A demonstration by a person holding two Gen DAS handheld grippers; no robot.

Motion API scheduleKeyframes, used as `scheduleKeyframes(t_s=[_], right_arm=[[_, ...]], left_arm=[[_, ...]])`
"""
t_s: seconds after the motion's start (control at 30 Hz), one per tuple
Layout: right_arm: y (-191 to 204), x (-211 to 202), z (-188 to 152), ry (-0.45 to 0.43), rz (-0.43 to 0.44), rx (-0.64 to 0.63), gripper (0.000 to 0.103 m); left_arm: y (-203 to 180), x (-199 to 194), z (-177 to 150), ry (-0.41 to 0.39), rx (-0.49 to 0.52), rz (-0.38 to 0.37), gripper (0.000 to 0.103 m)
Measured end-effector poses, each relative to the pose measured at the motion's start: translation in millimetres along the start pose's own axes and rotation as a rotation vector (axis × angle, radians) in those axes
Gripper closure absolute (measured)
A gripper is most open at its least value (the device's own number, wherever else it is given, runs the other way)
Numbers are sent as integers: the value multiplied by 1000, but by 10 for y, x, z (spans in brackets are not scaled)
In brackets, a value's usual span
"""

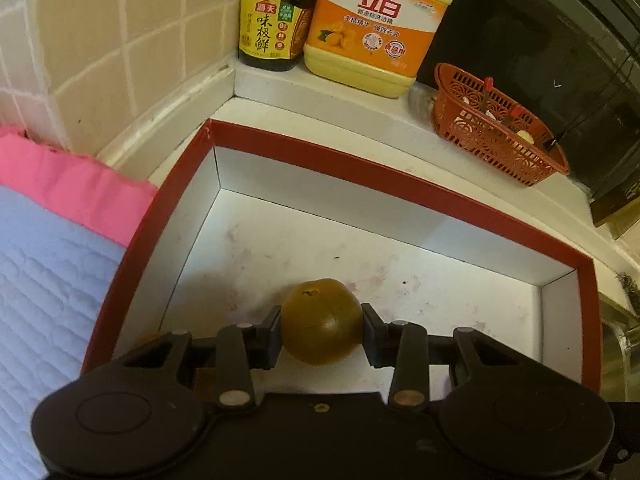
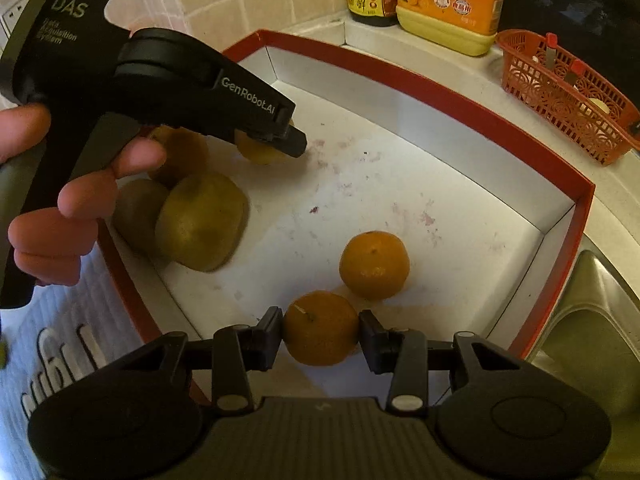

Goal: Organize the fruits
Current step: 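Carry both fruits into the tray and open both tools, then move both open tools back over the mat toward the remaining fruits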

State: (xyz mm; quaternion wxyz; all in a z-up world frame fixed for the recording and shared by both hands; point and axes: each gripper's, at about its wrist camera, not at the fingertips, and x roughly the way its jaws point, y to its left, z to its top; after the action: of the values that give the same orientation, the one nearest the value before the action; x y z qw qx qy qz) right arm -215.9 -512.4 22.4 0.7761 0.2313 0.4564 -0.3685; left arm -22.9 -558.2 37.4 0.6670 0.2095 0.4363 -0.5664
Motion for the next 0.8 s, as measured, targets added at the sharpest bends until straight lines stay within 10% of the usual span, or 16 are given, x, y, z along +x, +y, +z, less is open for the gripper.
scheduleKeyframes(t_s=[0.13, 0.8], right_arm=[[5, -27, 6, -8, -5, 2, 55], [484, -1173, 230, -307, -41, -70, 8]], left_arm=[[4, -88, 0, -13, -25, -22, 24], [418, -1950, -794, -314, -111, 68, 24]])
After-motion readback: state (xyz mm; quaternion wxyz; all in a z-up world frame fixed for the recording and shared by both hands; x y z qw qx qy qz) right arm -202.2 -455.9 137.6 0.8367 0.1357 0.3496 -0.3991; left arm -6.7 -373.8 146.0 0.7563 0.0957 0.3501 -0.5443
